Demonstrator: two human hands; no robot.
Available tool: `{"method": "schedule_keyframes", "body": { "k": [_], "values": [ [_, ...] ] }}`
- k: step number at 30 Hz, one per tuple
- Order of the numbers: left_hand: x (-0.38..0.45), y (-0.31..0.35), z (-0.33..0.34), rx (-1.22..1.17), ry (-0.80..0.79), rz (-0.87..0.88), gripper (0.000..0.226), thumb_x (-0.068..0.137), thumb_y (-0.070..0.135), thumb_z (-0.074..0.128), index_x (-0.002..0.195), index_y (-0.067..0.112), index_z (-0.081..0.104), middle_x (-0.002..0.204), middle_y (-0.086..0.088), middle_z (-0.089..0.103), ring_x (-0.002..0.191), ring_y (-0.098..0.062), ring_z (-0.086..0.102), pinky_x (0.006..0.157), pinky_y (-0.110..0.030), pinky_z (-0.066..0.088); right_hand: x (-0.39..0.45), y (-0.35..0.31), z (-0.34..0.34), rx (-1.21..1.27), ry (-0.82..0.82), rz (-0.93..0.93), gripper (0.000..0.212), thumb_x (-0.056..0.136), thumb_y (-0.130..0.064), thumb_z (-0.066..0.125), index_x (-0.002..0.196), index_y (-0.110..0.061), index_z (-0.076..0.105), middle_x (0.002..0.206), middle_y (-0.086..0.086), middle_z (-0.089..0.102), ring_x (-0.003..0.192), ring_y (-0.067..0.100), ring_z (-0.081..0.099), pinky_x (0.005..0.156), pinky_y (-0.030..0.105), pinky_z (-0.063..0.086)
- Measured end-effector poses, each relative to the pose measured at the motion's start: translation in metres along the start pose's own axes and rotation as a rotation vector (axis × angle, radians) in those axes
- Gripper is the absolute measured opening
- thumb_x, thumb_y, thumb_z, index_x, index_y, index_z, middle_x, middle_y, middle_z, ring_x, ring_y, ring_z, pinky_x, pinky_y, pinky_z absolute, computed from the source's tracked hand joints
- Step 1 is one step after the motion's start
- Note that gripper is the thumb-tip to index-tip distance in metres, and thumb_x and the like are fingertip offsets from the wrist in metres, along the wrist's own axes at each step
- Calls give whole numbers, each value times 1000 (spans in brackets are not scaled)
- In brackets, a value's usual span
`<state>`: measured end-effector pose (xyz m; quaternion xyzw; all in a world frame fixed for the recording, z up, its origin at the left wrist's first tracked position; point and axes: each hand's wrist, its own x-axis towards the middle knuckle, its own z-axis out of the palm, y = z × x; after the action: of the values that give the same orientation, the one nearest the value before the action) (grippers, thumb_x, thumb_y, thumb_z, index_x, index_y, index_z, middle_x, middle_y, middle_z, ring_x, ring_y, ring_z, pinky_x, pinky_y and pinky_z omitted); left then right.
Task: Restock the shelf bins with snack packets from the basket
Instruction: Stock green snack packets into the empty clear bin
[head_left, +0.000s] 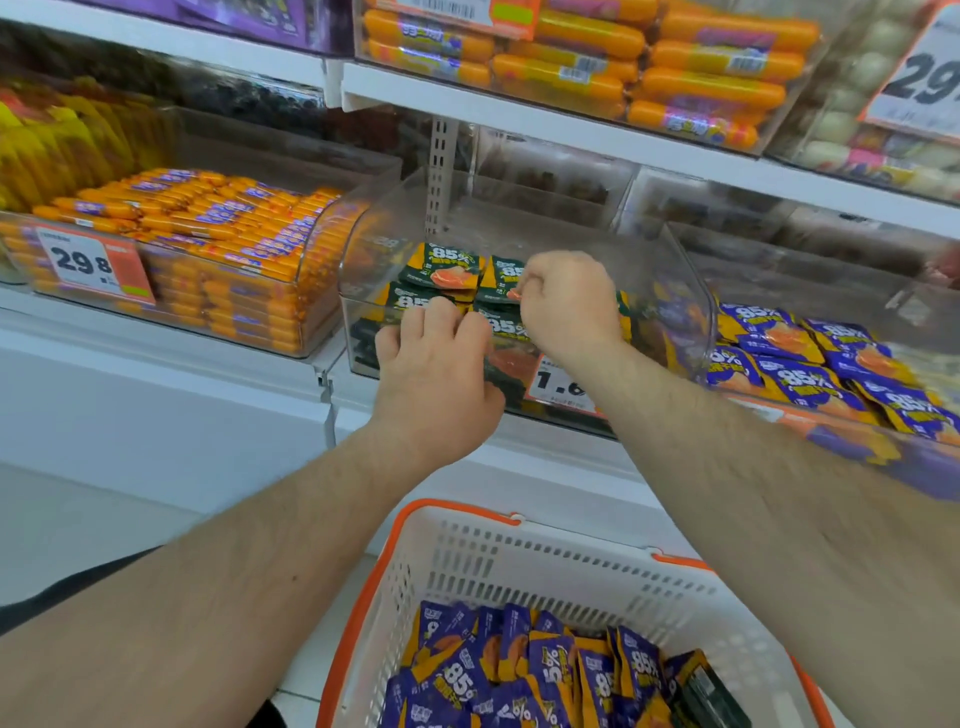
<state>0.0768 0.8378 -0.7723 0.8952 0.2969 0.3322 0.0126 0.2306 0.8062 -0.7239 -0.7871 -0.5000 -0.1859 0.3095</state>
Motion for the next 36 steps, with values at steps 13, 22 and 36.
{"method": "schedule_keyframes", "body": {
  "k": [13,22,36],
  "values": [
    [-62,45,51,-77,-1344,376,21,91,24,51,77,16,64,77,2,64,69,-18,59,65,-34,46,-294,89,64,1,-862,223,27,90,-5,42,75,-6,65,78,12,65,69,26,56,65,38,51],
    [-61,55,63,3,-1366,392,19,94,30,53,106,23,67,103,5,64,89,-14,61,72,-31,49,-381,101,83,-72,-1477,472,18,90,-12,53,107,-14,58,106,10,62,93,28,59,72,41,52],
    [-31,47,44,-35,-1301,278,40,103,40,37,124,14,60,121,1,62,101,-16,56,84,-29,39,-301,85,59,13,-1488,273,18,88,-23,66,78,-19,52,80,1,54,73,20,52,60,30,43]
  ]
}}
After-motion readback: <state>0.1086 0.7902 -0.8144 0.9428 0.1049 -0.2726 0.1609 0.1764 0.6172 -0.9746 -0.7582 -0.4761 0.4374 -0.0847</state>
